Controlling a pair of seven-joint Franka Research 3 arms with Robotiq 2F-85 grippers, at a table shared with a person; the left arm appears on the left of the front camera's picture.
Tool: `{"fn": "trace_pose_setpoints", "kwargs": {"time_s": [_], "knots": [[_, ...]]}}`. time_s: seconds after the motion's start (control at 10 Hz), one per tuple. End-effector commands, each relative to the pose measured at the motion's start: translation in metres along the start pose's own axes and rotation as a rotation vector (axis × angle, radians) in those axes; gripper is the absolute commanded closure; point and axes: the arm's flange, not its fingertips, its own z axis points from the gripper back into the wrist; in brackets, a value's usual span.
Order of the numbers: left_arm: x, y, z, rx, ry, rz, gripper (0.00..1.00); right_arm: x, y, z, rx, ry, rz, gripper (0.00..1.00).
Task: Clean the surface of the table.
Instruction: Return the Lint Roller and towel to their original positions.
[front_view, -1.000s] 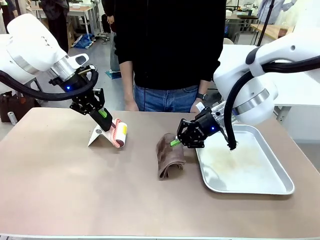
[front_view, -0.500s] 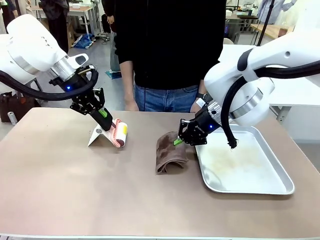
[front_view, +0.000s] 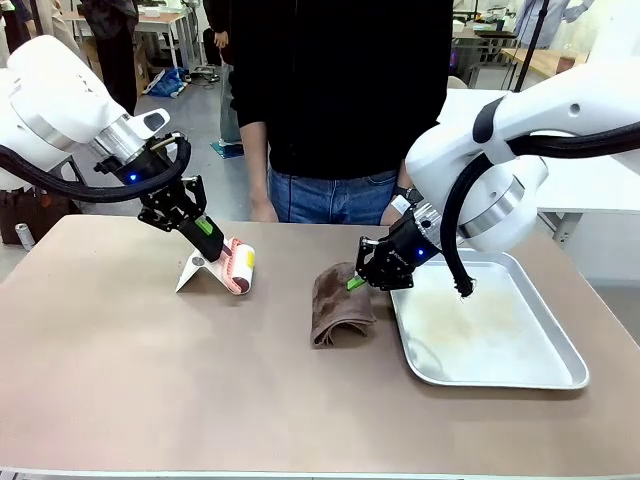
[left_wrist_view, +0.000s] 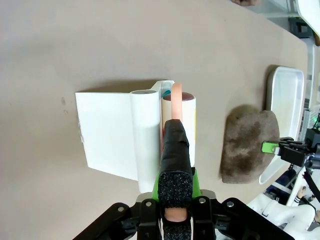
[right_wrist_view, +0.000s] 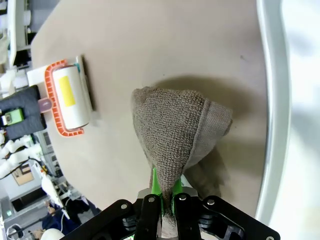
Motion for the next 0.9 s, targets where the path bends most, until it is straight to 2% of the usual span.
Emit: {"fn": "trace_pose_setpoints", "kwargs": {"time_s": [0.0, 0.5, 0.6, 0.7, 0.8], "knots": [[0.002, 0.013, 0.003, -0.024, -0.014, -0.019, 0.78, -0.004, 0.003, 0.001, -0.010, 0.004, -0.025, 0.93], [0.000, 0.024, 0.000, -0.056, -0.008, -0.008, 0.78, -0.004, 0.005, 0.000, -0.024, 0.009, -0.015, 0.93], [0.001, 0.023, 0.000, -0.060, -0.010, -0.004, 0.78, -0.004, 0.005, 0.000, -0.024, 0.012, -0.015, 0.62], [0.001, 0.023, 0.001, -0.049, -0.010, 0.001, 0.22, -0.004, 0.004, 0.000, -0.023, 0.016, -0.011, 0.37], [0.002, 0.024, 0.001, -0.049, -0.008, 0.005, 0.21, -0.004, 0.004, 0.000, -0.026, 0.017, -0.015, 0.06]]}}
